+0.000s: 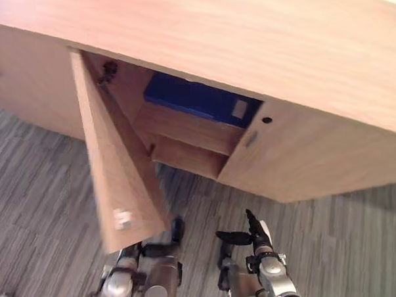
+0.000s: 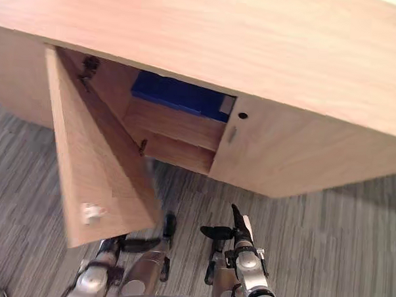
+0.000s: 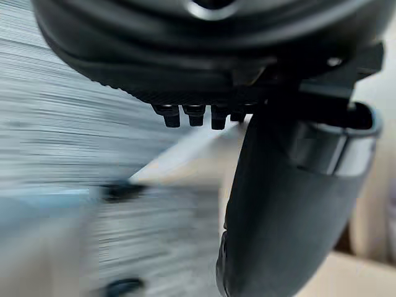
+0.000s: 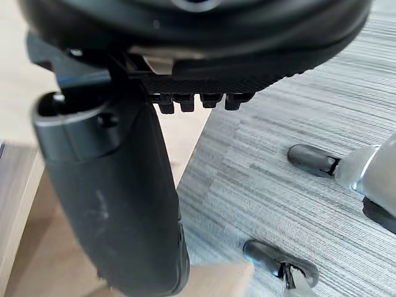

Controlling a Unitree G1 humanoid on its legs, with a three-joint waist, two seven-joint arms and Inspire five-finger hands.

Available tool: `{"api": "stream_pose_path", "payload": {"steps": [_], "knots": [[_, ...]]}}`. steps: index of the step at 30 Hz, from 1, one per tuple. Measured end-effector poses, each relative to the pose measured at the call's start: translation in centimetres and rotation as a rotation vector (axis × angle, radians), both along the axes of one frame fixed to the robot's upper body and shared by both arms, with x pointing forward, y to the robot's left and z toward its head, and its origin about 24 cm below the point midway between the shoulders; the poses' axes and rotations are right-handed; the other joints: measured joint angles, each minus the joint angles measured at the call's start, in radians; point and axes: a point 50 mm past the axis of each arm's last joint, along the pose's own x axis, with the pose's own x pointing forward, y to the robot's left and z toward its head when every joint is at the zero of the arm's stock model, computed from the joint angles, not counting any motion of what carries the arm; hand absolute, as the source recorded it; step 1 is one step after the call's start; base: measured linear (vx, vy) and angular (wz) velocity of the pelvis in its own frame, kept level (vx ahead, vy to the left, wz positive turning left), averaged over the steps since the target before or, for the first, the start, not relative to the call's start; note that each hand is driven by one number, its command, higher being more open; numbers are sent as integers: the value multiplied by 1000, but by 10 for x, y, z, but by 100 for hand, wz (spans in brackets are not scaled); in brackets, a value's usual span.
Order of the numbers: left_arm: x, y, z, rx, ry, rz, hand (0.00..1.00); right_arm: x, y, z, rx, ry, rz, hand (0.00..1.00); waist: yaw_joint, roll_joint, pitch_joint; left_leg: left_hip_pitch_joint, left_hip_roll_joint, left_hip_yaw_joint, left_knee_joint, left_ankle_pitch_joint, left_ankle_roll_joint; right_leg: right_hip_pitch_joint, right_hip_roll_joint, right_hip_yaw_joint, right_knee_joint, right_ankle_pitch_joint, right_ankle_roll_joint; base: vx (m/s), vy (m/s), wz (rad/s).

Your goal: Walk over to the cabinet, pick up the folder, carry it to the office cabinet, place the folder inside the office cabinet, then close the office cabinet door

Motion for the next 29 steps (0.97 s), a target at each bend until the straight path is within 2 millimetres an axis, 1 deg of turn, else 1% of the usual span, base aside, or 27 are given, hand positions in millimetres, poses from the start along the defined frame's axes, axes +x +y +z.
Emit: {"api": "stream_pose_path", "payload": {"steps": [1,2,3,4,5,6,9,10,12,14,16,19,20,21,22,24,25,27,28,29], "knots": [[10,-3,5,6,-26,-17,100,2,0,1,4,-6,-5,100,-7,-3,7,-1,-1,15,0,0,0,-1,0,12,-13,13,1,8,22,-65],[30,-8,16,22,-72,-49,100,4,0,2,4,-11,-10,100,-16,-8,15,-3,-2,48,0,0,0,-6,0,29,-36,39,2,38,17,-65],[45,-10,27,34,-112,-65,100,6,0,3,3,-14,-8,100,-30,-12,19,-6,-5,69,0,1,1,-11,-2,47,-52,60,2,47,17,-63],[52,-11,32,39,-131,-68,100,6,0,3,4,-16,-8,100,-39,-13,20,-7,-6,79,0,2,2,-12,-3,53,-62,69,2,51,6,-51],[62,-10,39,48,-155,-69,100,6,0,3,2,-15,-9,100,-50,-13,22,-7,-7,89,1,9,12,-14,-3,63,-72,85,0,90,3,-42],[75,-4,51,74,-196,-57,100,6,-1,3,2,-15,-13,100,-67,-15,26,-5,-11,99,4,20,26,-15,-6,71,-86,122,-1,98,-3,-34],[93,9,70,147,-252,-50,100,1,-5,-1,-3,7,-27,100,-76,-15,32,-2,-10,102,5,24,38,-14,-5,71,-96,176,-2,131,-29,-12],[99,26,82,200,-283,-12,100,1,-6,-1,-3,7,-29,100,-84,-15,34,7,-5,103,5,29,46,-7,1,72,-100,178,-3,138,-38,-14],[99,39,86,233,-294,19,100,1,-9,0,-2,5,-40,100,-85,-14,34,21,-1,100,5,29,45,6,5,73,-106,178,-3,126,-43,-12],[97,47,87,245,-294,41,100,1,-15,1,-11,4,-51,100,-85,-12,35,47,1,98,5,24,38,34,7,73,-113,177,-4,89,-36,-7],[93,47,84,239,-293,41,100,1,-21,2,-19,0,-64,100,-85,-9,37,70,1,95,4,18,35,57,7,71,-114,171,-8,46,-16,-2],[74,37,73,165,-307,51,100,-2,-29,1,-26,5,-85,100,-85,-8,36,87,0,80,4,10,37,79,6,58,-112,158,-13,-4,-4,12],[62,30,65,112,-299,59,100,-7,-31,-1,-24,18,-98,100,-85,-6,35,98,-2,72,4,2,30,93,4,49,-110,141,-13,-20,7,21],[49,23,56,56,-278,67,100,-12,-34,-4,-24,30,-113,100,-84,-2,32,108,-3,69,3,-2,29,106,2,41,-108,132,-13,-17,8,20],[41,20,50,36,-261,71,100,-15,-35,-5,-25,36,-119,100,-83,1,31,112,-3,69,-1,-4,30,112,1,39,-108,130,-13,-14,11,14],[11,14,24,-23,-153,87,100,-22,-40,-8,-26,51,-145,100,-80,19,15,117,-4,64,-1,-7,32,119,-4,35,-108,127,-9,0,9,7],[3,15,17,-33,-119,92,100,-23,-41,-8,-26,54,-149,100,-80,24,10,117,-5,64,-1,-10,36,120,-4,35,-109,126,-8,31,10,5],[-24,20,-11,-60,23,131,100,-28,-45,-10,-30,75,-164,100,-78,41,-8,135,-9,56,-1,-15,40,142,-9,33,-114,122,-2,54,15,6],[-32,23,-18,-61,63,147,100,-31,-46,-11,-31,81,-166,100,-78,44,-13,141,-10,53,-1,-18,41,151,-10,31,-117,120,-1,63,12,9],[-46,30,-30,-63,131,184,100,-34,-48,-13,-32,89,-168,100,-77,46,-24,156,-11,49,-1,-22,38,169,-10,28,-121,115,1,40,6,7]]}}
